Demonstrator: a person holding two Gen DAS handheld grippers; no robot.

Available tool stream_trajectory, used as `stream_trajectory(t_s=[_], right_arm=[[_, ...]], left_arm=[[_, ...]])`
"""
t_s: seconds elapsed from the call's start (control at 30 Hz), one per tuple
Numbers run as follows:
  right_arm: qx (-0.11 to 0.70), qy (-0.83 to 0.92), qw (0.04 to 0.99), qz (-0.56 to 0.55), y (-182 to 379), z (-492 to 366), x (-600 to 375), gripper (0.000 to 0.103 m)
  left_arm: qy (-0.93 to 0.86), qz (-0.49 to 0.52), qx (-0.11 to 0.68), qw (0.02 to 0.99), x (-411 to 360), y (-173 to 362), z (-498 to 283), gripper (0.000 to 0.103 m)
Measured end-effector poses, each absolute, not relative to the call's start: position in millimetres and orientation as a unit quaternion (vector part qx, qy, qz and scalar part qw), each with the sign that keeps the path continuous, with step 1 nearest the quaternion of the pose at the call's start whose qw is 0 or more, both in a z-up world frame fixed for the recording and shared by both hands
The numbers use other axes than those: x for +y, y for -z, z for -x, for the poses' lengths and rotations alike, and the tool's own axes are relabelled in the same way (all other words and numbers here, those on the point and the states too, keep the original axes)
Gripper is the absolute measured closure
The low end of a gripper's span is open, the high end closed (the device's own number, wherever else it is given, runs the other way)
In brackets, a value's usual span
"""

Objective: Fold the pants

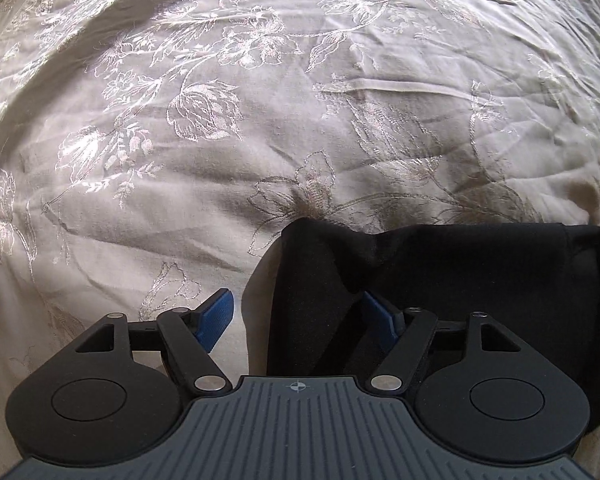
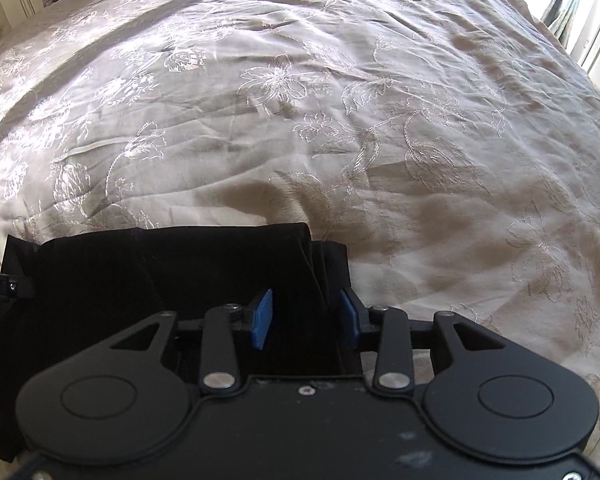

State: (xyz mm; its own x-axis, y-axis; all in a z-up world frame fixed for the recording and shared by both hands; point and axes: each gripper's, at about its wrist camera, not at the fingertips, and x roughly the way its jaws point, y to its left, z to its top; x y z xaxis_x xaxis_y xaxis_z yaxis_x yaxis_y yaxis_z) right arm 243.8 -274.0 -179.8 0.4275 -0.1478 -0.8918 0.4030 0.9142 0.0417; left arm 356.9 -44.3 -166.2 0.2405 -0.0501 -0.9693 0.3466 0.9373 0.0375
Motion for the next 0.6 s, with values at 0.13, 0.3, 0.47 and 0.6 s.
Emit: stream_trajectory(t_s=[0.13, 0.3, 0.47, 0.6], right_arm=[[0.511, 0.167, 0.833, -0.130, 179.8, -243.8, -275.4, 0.061], [0.517, 0.164, 0.829, -0.135, 176.5, -232.4, -275.6, 0.058], [0.518, 0.154, 0.827, -0.155, 179.0, -203.1, -272.4, 0.052], [0.511, 0.147, 0.829, -0.172, 181.1, -185.2, -272.8, 0.047]], left_arm=[[0.126, -0.108, 0.601, 0.782, -36.6, 161.2, -356.4, 0.032], [0.134, -0.093, 0.605, 0.779, -13.6, 153.0, -330.7, 0.033], [0.149, -0.086, 0.614, 0.770, 6.3, 157.3, -303.9, 0.032], [0.157, -0.083, 0.611, 0.771, 6.9, 158.8, -299.5, 0.032]])
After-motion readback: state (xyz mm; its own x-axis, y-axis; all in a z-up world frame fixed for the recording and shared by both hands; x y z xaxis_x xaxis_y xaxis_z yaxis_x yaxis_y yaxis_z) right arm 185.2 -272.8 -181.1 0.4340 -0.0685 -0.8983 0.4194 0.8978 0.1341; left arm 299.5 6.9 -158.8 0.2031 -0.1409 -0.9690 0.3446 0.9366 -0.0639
